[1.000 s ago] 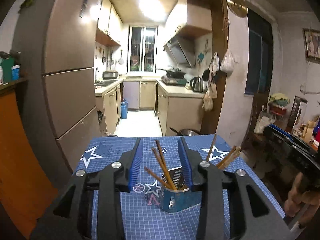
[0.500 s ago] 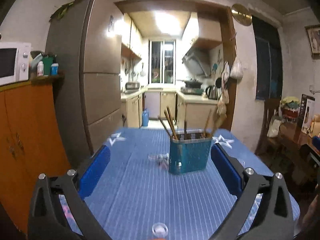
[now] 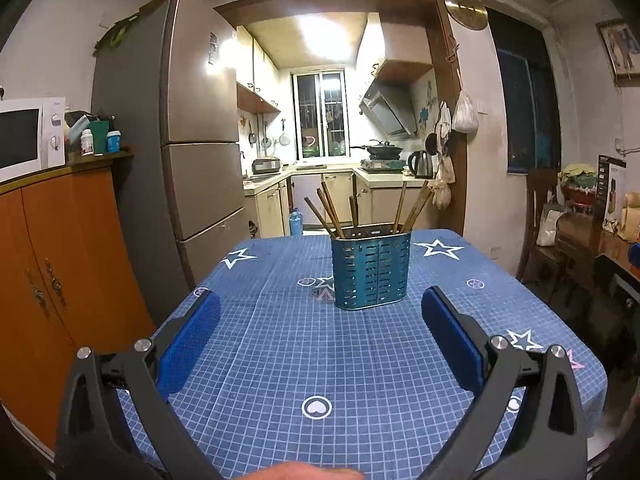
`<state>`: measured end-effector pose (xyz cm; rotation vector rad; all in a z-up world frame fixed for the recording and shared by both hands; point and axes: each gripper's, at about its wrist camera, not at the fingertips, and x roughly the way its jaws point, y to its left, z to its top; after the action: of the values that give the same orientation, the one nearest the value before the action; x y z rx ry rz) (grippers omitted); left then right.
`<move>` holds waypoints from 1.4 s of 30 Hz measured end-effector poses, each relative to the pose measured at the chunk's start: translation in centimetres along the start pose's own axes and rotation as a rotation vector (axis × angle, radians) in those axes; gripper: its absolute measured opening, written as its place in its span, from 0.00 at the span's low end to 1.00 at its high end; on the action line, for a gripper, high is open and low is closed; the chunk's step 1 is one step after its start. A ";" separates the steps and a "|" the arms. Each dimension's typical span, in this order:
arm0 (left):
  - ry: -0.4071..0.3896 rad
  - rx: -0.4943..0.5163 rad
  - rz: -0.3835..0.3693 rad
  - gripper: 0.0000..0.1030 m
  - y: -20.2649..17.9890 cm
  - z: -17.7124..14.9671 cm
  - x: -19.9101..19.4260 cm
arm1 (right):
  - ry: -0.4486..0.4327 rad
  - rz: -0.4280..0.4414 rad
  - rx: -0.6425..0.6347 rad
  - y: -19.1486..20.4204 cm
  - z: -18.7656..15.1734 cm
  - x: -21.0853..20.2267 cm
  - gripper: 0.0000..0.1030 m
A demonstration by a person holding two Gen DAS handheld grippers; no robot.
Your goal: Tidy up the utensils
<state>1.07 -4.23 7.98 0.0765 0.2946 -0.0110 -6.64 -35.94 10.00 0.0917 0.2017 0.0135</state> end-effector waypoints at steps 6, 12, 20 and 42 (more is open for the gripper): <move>0.017 0.004 0.002 0.94 0.2 -0.3 0.3 | 0.041 -0.040 -0.009 0.0 -0.7 0.7 0.96; 0.020 0.026 0.003 0.94 -0.1 -0.7 0.4 | 0.062 -0.043 -0.015 0.1 -1.2 1.3 0.96; 0.027 0.030 0.013 0.94 0.0 -1.0 0.8 | 0.073 -0.042 0.010 -0.4 -1.5 1.7 0.96; 0.023 0.017 0.037 0.94 0.6 -1.8 0.8 | 0.096 -0.118 0.000 -0.1 -1.9 1.9 0.96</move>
<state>1.30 -3.47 6.12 0.0988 0.3159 0.0246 -5.14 -35.88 7.78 0.0789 0.3032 -0.1002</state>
